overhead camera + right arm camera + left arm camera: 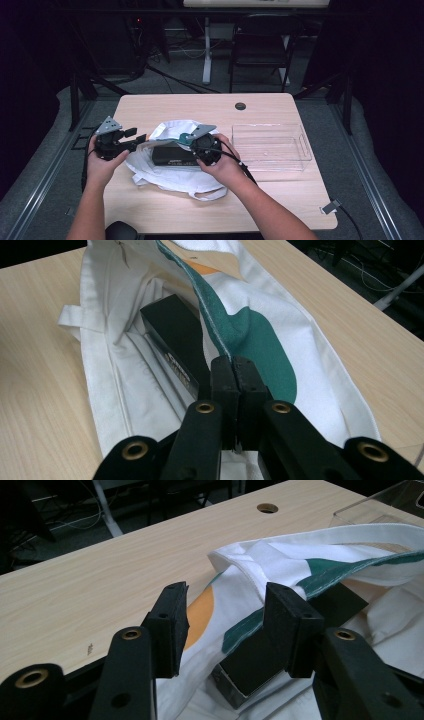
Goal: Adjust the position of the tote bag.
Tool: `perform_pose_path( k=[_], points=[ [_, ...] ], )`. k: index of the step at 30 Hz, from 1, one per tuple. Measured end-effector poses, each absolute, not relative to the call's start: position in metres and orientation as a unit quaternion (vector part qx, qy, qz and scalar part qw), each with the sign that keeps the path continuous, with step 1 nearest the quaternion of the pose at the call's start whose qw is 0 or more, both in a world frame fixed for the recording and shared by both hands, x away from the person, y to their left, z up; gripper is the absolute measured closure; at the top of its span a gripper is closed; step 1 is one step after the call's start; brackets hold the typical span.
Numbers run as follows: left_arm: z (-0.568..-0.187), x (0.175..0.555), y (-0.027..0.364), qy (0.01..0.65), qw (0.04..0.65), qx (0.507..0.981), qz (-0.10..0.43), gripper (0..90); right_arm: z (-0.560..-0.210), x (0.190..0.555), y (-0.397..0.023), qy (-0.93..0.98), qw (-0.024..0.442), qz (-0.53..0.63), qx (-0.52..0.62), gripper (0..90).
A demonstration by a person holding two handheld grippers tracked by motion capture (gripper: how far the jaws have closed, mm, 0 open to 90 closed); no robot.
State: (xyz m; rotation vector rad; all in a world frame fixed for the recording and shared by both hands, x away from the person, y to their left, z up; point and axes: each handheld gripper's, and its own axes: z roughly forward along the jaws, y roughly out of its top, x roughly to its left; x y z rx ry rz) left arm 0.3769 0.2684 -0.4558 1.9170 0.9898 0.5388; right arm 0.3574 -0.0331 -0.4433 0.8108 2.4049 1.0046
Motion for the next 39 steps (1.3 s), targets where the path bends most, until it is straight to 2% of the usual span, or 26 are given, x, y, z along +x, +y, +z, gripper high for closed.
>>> perform_pose_path(
  k=[17,32,39],
  points=[
    [-0.473,0.379,0.284,0.396,0.436,0.784,0.196,50.8,-0.441,0.366,-0.035,0.856,0.205,0.365,0.304,89.3],
    [-0.482,0.380,0.278,0.368,0.407,0.809,0.209,46.9,-0.441,0.369,-0.034,0.851,0.205,0.365,0.317,89.3],
    [-0.491,0.385,0.274,0.369,0.391,0.818,0.206,50.3,-0.442,0.370,-0.034,0.847,0.204,0.370,0.321,89.3]
  ],
)
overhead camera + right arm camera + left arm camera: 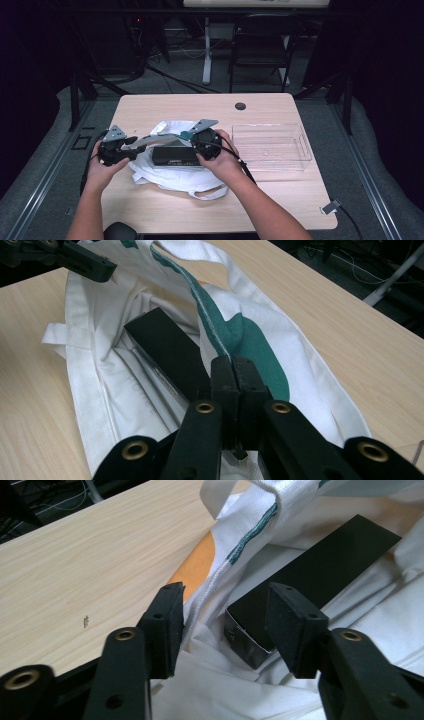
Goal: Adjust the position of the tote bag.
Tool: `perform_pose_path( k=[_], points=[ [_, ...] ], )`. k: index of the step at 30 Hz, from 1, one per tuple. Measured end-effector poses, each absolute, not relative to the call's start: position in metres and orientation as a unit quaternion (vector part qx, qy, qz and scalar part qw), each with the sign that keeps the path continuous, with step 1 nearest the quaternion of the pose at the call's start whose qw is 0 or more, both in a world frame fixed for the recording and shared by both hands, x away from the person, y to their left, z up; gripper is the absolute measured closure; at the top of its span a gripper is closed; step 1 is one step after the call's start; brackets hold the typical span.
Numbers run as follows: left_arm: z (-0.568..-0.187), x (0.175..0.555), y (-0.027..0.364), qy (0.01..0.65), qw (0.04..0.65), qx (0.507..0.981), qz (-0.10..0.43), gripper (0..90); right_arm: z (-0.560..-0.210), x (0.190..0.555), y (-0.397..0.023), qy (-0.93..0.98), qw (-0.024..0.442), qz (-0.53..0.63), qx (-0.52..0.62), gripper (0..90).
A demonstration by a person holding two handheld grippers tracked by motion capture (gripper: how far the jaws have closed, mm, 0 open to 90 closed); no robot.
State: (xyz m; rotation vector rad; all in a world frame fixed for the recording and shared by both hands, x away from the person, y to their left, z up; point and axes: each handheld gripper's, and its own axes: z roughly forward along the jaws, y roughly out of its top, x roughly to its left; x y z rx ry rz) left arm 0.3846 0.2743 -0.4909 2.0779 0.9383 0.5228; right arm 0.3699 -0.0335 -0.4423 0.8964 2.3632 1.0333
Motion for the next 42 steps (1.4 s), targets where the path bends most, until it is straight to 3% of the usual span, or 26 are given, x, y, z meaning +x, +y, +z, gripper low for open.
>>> perform_pose_path(
  k=[24,42],
  points=[
    [-0.486,0.383,0.265,0.364,0.374,0.818,0.243,87.6,-0.439,0.381,-0.036,0.831,0.207,0.398,0.330,89.3],
    [-0.476,0.397,0.250,0.374,0.349,0.826,0.236,88.9,-0.440,0.397,-0.041,0.827,0.217,0.390,0.343,89.3]
  ],
)
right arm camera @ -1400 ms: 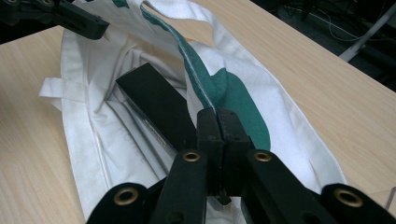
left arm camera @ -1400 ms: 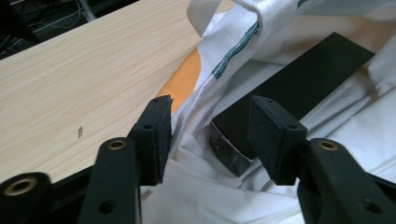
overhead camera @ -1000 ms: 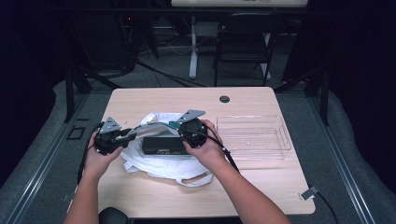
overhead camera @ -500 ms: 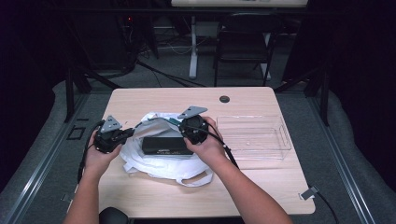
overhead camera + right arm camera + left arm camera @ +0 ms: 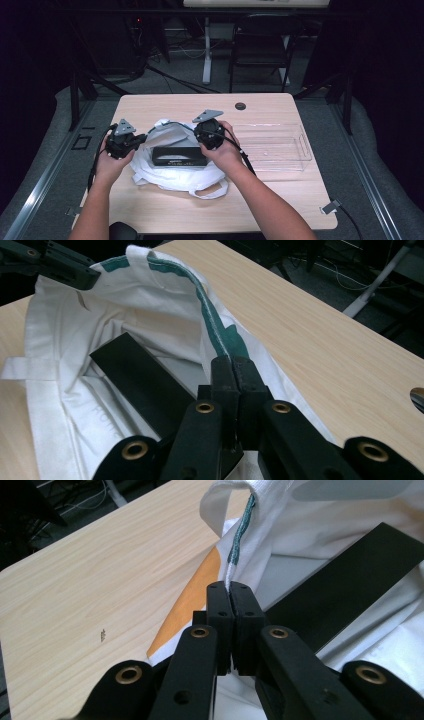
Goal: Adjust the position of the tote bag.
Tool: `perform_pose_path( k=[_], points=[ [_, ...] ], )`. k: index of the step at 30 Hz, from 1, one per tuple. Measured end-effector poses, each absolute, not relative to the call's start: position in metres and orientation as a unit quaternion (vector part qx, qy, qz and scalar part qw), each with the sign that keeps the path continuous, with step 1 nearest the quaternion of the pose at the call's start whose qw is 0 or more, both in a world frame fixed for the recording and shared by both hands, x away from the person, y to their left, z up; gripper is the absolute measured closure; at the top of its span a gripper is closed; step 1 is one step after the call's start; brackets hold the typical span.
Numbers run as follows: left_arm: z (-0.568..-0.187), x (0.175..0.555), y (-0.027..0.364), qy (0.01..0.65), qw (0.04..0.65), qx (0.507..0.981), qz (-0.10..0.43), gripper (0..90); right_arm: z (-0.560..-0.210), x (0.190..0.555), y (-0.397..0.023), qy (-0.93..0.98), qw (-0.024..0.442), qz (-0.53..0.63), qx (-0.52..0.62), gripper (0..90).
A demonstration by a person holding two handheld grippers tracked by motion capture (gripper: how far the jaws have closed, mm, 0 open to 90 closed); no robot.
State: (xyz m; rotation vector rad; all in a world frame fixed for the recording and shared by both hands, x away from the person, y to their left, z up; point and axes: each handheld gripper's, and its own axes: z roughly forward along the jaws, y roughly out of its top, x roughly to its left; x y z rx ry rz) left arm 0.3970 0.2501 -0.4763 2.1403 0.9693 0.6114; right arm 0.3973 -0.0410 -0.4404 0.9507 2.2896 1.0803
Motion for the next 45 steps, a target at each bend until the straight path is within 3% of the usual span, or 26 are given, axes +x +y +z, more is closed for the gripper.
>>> perform_pose_path(
  k=[27,45],
  points=[
    [-0.478,0.421,0.242,0.382,0.331,0.839,0.203,88.8,-0.456,0.424,-0.042,0.829,0.256,0.347,0.355,89.2],
    [-0.480,0.436,0.237,0.386,0.317,0.845,0.190,88.8,-0.465,0.438,-0.045,0.825,0.239,0.347,0.377,89.1]
  ],
)
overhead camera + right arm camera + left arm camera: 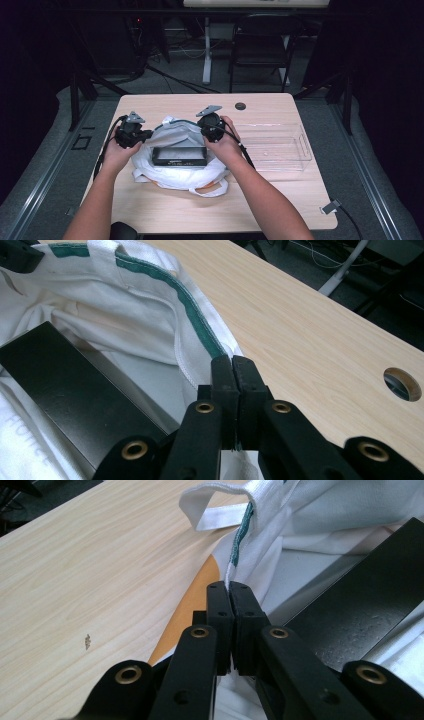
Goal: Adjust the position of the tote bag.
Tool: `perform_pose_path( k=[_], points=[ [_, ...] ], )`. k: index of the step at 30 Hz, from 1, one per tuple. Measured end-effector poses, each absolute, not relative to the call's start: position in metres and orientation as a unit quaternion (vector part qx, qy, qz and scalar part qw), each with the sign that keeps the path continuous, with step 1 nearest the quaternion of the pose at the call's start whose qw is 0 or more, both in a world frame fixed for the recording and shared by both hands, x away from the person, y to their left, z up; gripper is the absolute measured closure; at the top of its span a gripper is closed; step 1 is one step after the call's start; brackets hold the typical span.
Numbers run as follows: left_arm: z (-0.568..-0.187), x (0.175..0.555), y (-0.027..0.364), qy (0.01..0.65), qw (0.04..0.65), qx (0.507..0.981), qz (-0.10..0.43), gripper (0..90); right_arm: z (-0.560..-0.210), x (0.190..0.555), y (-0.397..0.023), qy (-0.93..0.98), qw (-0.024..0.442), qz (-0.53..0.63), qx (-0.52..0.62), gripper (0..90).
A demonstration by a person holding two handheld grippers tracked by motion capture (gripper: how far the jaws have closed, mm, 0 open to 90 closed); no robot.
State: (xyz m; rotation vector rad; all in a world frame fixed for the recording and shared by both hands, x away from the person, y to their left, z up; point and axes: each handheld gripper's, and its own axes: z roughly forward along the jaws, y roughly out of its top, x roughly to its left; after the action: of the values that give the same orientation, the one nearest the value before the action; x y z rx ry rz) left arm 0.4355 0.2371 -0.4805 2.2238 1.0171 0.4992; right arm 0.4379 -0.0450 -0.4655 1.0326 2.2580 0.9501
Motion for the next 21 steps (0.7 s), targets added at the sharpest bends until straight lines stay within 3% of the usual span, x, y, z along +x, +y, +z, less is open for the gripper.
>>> perform_pose_path(
  k=[21],
  points=[
    [-0.490,0.449,0.235,0.399,0.312,0.844,0.174,88.8,-0.479,0.453,-0.045,0.825,0.226,0.331,0.398,89.1]
  ],
)
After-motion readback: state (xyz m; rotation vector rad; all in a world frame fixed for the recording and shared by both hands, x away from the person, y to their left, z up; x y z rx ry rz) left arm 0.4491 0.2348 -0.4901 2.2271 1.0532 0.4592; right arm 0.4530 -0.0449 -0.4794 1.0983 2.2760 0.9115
